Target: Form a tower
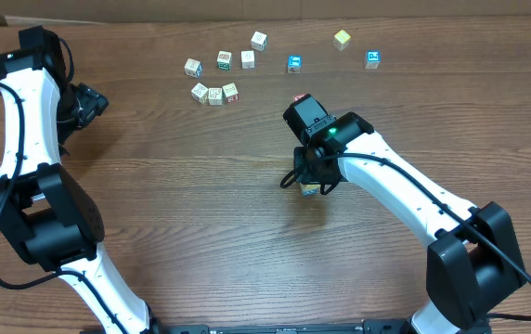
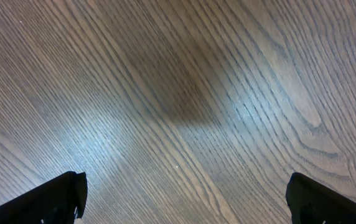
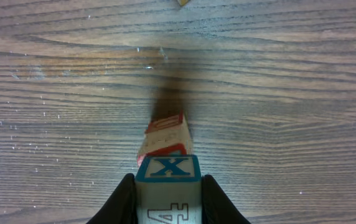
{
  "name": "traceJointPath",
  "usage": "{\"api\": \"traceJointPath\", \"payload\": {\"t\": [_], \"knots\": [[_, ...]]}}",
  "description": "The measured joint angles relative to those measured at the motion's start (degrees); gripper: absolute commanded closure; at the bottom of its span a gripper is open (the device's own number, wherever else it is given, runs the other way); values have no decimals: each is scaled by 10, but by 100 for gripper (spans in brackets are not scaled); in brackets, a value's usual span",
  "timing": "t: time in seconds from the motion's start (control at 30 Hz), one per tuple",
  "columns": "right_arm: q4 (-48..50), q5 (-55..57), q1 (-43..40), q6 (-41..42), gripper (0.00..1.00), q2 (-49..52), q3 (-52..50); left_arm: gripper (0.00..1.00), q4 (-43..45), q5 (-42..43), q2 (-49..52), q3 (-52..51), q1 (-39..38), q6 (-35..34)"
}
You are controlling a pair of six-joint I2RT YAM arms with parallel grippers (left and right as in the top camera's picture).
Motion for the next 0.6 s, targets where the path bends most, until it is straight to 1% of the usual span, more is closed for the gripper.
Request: {"api": "traceJointPath", "payload": {"t": [0.37,0.6], "knots": [[8,0,0,-2,87,0,0,1,0,0,0,0,0,0],[3,0,0,-33,87,0,0,0,0,0,0,0,0,0]]}}
